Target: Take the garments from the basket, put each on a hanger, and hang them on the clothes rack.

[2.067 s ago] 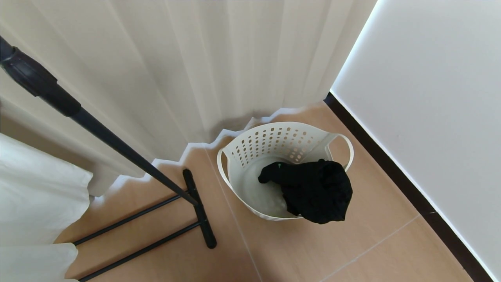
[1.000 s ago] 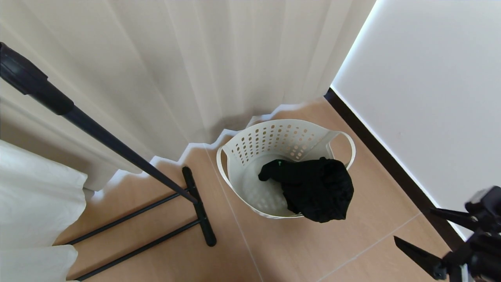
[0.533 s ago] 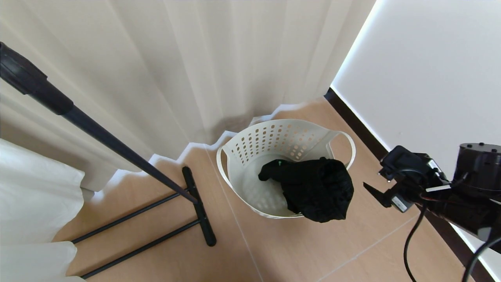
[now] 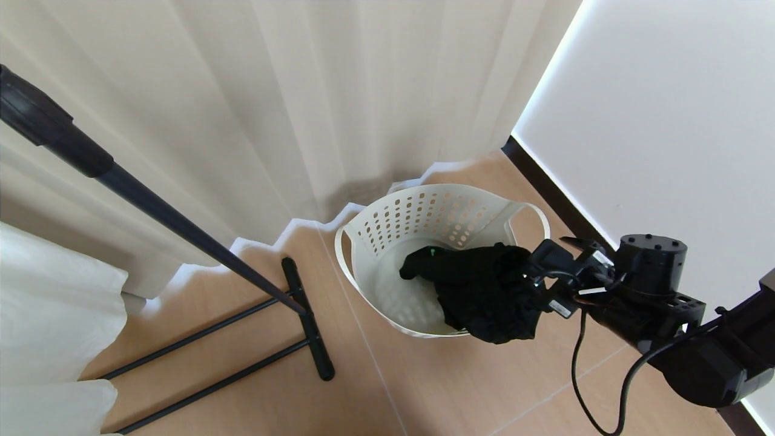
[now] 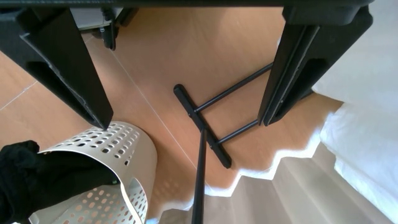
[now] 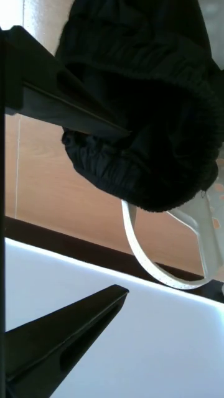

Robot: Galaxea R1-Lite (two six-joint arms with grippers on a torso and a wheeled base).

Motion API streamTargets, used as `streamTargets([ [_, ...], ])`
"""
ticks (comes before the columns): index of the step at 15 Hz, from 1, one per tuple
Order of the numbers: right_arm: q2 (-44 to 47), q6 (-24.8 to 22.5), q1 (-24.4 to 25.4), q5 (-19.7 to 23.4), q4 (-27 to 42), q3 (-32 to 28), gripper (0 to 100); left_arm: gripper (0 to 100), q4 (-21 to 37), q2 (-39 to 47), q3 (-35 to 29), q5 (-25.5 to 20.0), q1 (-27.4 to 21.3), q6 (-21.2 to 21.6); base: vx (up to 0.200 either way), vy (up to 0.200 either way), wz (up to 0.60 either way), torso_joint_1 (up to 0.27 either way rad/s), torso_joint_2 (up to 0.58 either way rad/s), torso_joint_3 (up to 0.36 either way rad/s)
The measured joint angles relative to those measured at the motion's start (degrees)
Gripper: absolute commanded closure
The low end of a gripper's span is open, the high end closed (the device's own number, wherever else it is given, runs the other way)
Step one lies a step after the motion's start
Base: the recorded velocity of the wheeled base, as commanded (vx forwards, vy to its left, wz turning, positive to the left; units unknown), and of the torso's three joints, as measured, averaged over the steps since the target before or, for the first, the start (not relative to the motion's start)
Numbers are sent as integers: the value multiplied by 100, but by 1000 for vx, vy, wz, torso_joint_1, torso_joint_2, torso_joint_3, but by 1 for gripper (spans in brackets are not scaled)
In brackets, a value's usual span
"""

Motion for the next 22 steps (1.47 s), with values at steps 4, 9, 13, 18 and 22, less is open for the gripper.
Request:
streamTargets([
  [4,461,20,-39,-188,-12,-566,0,0,0,0,0,0,2,-2,0,0,0,0,0,0],
  [9,878,216,-101,-312,-17,-1285,0,0,0,0,0,-2,2,0,0,0,0,0,0,0],
  [13,1100,536,-102,-341,-17,-1598,0,0,0,0,0,0,2,-2,0,0,0,0,0,0],
  [18,1163,751,-102,-341,-491,-1524,100,0,0,0,0,5,2,0,0,0,0,0,0,0],
  [22,907,1125,-66,-344,-1092,-976,100,0,0,0,0,7,2,-10,0,0,0,0,0,0],
])
